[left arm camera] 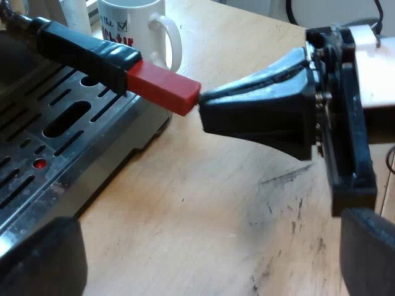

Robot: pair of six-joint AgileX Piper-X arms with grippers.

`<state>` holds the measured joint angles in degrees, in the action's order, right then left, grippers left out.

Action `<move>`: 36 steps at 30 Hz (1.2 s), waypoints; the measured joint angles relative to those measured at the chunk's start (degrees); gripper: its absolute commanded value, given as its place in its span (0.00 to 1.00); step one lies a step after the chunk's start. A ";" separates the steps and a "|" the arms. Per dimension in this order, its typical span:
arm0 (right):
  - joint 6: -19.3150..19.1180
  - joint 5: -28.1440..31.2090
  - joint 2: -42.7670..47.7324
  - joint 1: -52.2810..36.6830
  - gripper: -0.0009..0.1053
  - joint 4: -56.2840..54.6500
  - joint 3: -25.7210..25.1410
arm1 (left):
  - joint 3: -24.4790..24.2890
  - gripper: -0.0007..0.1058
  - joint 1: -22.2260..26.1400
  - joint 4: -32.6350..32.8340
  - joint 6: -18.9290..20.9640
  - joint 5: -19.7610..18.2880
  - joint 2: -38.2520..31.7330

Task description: Grind coffee beans and then tamp

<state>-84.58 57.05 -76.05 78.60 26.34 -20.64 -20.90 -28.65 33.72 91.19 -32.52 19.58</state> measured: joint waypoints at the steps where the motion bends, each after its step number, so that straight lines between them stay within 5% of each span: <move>1: -0.03 0.24 0.00 0.52 0.03 -0.62 -0.03 | 0.00 0.79 0.00 0.00 0.00 0.00 0.00; 17: -0.01 7.31 6.52 7.11 0.03 -3.16 0.00 | 0.00 0.79 0.00 0.00 0.00 0.00 0.00; 20: -0.01 6.68 9.28 7.11 0.12 -3.16 0.00 | 0.00 0.79 0.00 0.00 0.00 0.00 0.00; 27: -0.01 5.21 11.69 7.11 0.55 -4.72 0.00 | 0.00 0.79 0.00 0.00 0.00 0.00 0.00; 36: 0.15 4.06 12.43 6.36 0.57 -14.58 -4.96 | 0.00 0.79 0.00 0.00 0.00 0.00 0.00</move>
<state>-84.44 61.11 -63.62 84.96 11.76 -25.60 -20.90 -28.65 33.72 91.19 -32.52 19.58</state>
